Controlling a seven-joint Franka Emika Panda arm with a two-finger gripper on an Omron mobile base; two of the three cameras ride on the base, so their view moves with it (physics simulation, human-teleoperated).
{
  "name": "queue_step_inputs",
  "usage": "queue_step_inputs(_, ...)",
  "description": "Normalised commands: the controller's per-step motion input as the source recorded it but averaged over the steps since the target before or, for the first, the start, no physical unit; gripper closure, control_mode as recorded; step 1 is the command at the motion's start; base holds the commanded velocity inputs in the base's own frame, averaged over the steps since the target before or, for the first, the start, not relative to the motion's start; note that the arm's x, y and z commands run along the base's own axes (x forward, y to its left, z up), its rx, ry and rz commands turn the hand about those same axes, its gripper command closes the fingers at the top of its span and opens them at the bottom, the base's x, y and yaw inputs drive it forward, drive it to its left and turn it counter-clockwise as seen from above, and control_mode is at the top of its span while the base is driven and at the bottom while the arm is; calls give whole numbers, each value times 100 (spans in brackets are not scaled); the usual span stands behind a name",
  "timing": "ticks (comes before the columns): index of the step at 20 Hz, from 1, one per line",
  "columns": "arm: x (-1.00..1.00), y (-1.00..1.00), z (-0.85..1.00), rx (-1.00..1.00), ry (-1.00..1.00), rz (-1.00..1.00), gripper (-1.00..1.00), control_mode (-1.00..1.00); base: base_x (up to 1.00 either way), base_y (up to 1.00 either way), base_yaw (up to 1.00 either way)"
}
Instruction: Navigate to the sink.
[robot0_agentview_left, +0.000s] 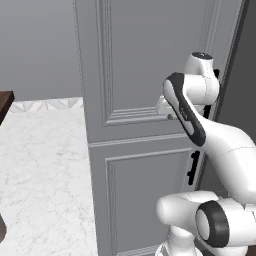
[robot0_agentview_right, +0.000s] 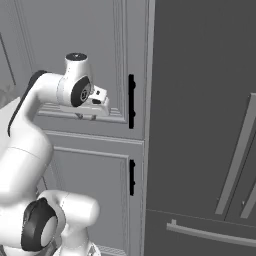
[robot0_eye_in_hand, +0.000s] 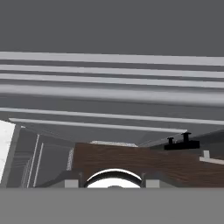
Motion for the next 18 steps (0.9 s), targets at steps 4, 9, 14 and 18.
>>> queue_step_inputs(4, -47, 0, 0, 0, 0, 0, -100, -100, 0, 0, 0)
queue_step_inputs(9, -96, 8, 1, -4, -21, 0, -100, -100, 0, 0, 0)
queue_step_inputs(14, -83, 10, 2, -1, -29, 0, -100, -100, 0, 0, 0)
queue_step_inputs(18, -64, 0, 0, 0, -20, 0, -100, -100, 0, 0, 0)
